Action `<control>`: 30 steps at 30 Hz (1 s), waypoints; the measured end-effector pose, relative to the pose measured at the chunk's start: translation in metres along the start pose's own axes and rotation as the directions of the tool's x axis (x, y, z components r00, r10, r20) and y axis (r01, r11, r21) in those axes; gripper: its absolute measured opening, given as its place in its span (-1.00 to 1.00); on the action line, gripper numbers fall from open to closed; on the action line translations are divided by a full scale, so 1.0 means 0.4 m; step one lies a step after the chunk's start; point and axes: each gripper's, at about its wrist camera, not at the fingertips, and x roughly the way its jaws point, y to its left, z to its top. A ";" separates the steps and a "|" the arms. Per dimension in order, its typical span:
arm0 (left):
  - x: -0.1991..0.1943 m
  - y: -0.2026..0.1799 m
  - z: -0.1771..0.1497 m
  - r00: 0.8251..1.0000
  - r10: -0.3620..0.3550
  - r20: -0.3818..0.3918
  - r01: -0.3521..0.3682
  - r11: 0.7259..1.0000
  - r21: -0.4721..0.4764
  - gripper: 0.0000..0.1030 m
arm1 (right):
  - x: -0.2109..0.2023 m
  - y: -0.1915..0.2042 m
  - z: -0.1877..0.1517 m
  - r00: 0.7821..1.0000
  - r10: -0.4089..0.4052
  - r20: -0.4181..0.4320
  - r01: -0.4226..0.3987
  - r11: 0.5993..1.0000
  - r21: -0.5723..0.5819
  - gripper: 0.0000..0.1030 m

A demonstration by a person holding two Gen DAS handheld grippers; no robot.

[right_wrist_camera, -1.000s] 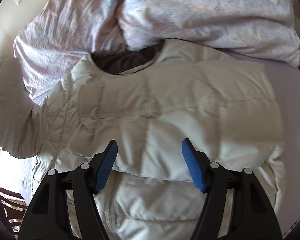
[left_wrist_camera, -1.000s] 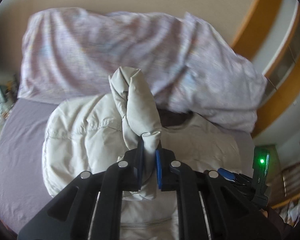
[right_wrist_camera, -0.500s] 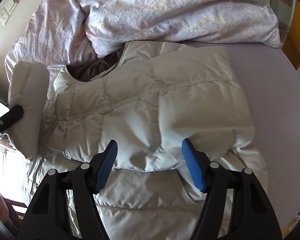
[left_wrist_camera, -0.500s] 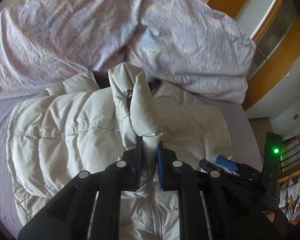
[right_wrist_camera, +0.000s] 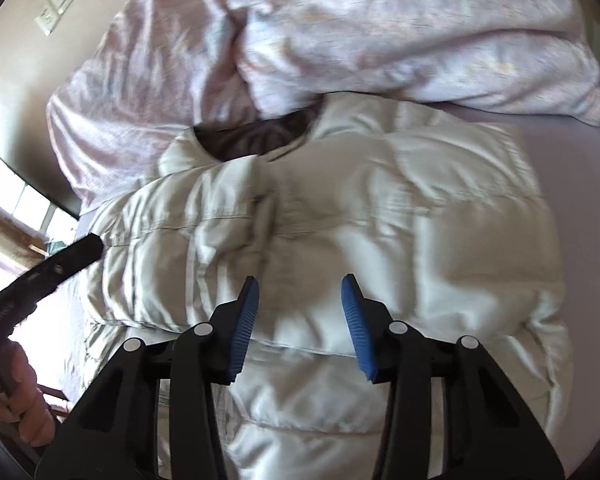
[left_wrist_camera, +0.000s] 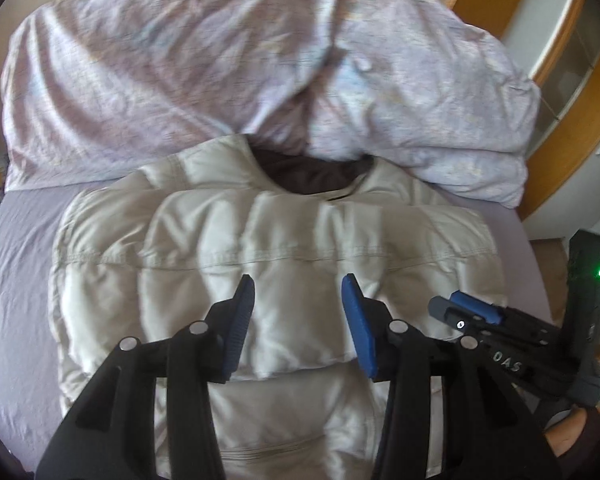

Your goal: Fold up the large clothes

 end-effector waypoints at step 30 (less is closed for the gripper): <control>-0.080 0.330 -0.166 0.982 0.178 -0.056 -0.181 0.982 -0.049 0.50 | 0.104 0.047 -0.048 0.990 -0.051 -0.128 0.043 0.997 -0.061 0.53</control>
